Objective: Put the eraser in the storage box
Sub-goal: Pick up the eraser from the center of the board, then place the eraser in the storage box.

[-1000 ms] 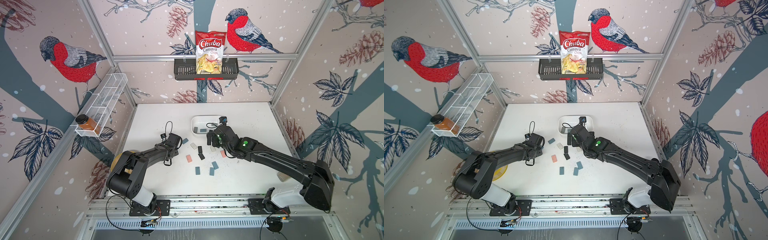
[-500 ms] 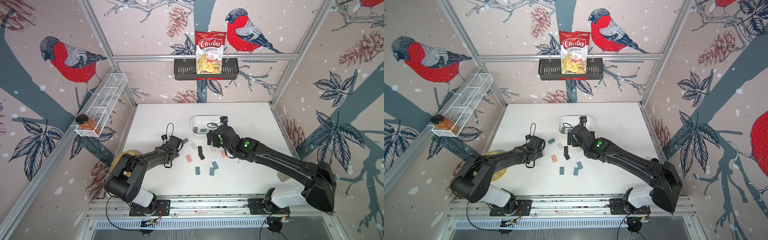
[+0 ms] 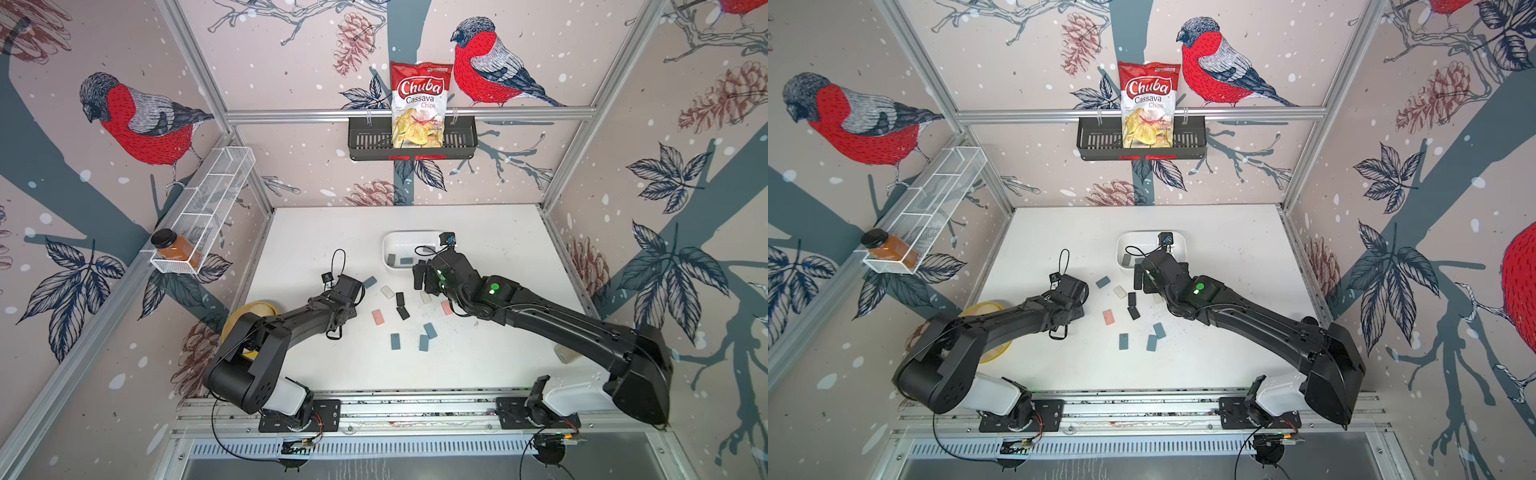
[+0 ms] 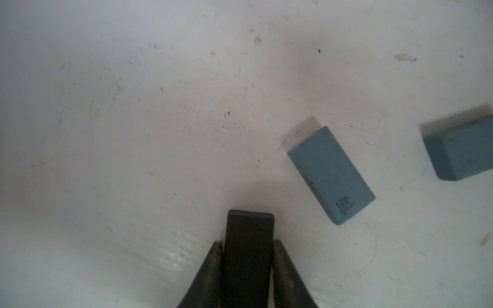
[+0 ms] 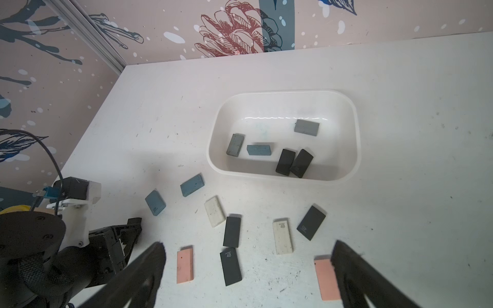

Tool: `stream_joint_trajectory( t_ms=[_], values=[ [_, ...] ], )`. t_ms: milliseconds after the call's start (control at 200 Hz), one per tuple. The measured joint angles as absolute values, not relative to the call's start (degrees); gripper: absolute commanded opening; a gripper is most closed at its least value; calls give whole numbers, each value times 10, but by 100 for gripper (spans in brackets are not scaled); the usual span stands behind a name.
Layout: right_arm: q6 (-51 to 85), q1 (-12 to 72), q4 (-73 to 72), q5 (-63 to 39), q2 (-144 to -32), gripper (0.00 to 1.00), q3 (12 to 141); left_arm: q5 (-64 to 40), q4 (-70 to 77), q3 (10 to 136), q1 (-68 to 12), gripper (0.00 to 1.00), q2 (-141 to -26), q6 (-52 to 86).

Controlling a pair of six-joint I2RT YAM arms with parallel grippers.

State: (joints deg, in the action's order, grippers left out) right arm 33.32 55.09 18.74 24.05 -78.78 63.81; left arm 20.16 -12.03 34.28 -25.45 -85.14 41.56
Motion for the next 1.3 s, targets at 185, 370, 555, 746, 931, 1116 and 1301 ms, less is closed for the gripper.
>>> stream_joint_trajectory(
  t_ms=[185,370,555,746,931,1116,1301],
  values=[
    [333,551,187,241,-783,99,627,210,-111,336,-256,19,-849,417],
    [339,551,185,244,-769,99,593,209,-108,333,-256,14,-845,417],
    [353,540,185,249,-746,99,525,206,-108,335,-257,11,-834,418],
    [375,509,184,237,-724,99,450,159,-159,345,-264,11,-809,420],
    [377,491,178,218,-724,99,416,124,-219,380,-273,11,-785,420],
    [378,487,162,209,-757,99,405,121,-268,460,-280,12,-767,413],
    [378,485,151,207,-796,99,404,118,-302,573,-284,12,-796,390]
  ],
)
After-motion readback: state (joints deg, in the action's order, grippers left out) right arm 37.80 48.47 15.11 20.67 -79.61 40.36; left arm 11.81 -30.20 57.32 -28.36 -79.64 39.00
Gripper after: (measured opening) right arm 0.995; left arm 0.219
